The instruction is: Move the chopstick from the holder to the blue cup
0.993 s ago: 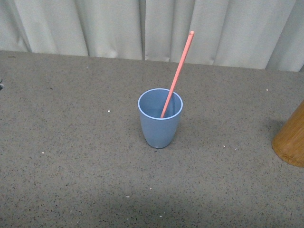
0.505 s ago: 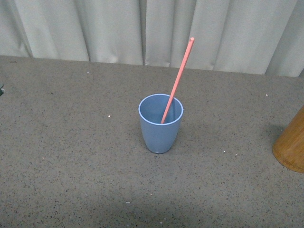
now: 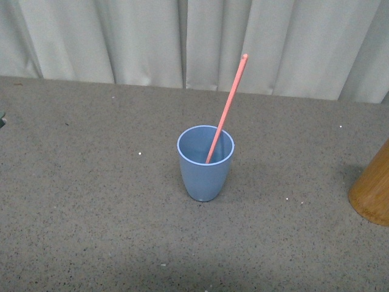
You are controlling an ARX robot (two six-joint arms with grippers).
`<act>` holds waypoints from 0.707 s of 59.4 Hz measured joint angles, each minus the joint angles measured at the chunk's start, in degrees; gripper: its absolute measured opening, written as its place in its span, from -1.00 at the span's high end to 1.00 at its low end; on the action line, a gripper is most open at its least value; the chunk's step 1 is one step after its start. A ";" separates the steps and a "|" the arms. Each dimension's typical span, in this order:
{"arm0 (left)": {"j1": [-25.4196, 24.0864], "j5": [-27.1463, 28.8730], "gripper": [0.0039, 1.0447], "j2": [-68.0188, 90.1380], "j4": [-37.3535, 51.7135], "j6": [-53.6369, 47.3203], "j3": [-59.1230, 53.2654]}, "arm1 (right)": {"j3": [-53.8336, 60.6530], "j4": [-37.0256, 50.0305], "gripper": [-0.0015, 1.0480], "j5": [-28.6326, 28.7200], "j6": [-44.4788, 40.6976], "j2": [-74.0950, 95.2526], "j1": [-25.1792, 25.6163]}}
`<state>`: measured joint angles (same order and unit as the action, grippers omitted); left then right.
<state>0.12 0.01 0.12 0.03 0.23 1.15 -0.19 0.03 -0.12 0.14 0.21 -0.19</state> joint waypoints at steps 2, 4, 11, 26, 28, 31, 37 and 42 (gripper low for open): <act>0.00 0.00 -0.88 0.00 0.00 0.00 0.00 | 0.00 0.00 -0.57 0.00 0.00 0.00 0.00; 0.00 0.00 -0.88 0.00 0.00 0.00 0.00 | 0.00 0.00 -0.67 0.00 0.00 0.00 0.00; 0.00 0.00 -0.88 0.00 0.00 0.00 0.00 | 0.00 0.00 -0.81 0.00 0.02 0.00 0.02; 0.00 0.00 -0.88 0.00 0.00 0.00 0.00 | 0.00 0.00 -0.81 0.00 0.02 0.00 0.04; 0.00 0.00 -0.88 0.00 0.00 0.00 0.00 | 0.00 0.00 -0.81 0.00 0.02 0.00 0.04; 0.00 0.00 -0.88 0.00 0.00 0.00 0.00 | 0.00 0.00 -0.81 0.00 0.02 0.00 0.04; 0.00 0.00 -0.88 0.00 0.00 0.00 0.00 | 0.00 -0.02 -0.81 0.00 0.02 0.00 0.04; 0.00 0.00 -0.88 0.00 0.00 0.00 0.00 | 0.00 0.00 -0.81 0.00 0.02 0.00 0.04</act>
<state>0.12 0.01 0.12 0.03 0.23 1.15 -0.19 0.03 -0.12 0.16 0.21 -0.14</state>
